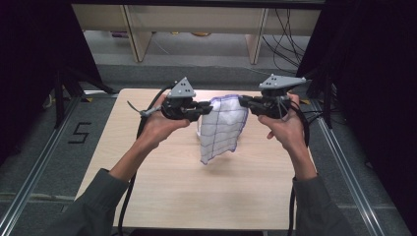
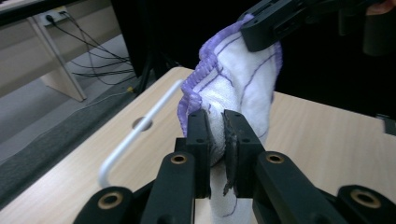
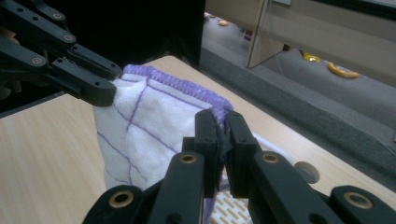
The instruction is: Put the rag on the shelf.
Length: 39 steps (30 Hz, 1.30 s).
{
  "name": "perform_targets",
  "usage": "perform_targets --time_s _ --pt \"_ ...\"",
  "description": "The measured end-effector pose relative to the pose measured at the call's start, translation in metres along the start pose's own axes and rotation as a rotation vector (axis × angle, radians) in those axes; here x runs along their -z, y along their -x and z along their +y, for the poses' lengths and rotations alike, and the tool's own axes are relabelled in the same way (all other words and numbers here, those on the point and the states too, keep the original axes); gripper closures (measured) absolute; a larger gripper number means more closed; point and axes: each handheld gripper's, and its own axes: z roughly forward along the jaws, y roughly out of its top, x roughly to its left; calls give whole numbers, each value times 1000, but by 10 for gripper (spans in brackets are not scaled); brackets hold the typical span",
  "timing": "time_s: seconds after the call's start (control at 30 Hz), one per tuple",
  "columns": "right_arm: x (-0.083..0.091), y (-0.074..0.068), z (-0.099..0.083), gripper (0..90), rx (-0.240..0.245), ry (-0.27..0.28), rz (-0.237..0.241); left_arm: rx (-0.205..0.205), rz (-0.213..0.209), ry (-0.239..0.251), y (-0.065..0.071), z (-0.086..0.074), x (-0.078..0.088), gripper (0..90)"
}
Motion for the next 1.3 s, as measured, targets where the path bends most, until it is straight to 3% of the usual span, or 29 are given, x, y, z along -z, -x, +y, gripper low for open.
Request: perform_targets --time_s 0.2,0.3,0.33,0.53,0.67,1.13,1.3 --pt "-3 13 19 861 11 5 -18 22 23 22 -12 13 -1 812" --pt "-5 18 26 861 10 13 -37 -10 46 16 -16 21 -2 812" --pt "-6 18 28 861 -10 16 -36 -12 54 16 -19 23 -3 812" --pt "-13 27 44 861 -12 21 -56 9 80 37 -34 33 -8 812" --pt "-19 32 54 861 -22 25 -65 45 90 71 -43 38 -9 812" --pt "-38 48 85 861 -67 35 -114 84 149 95 -71 52 -26 811" --pt "-56 58 89 860 -78 37 -132 141 167 119 -87 46 -41 811"
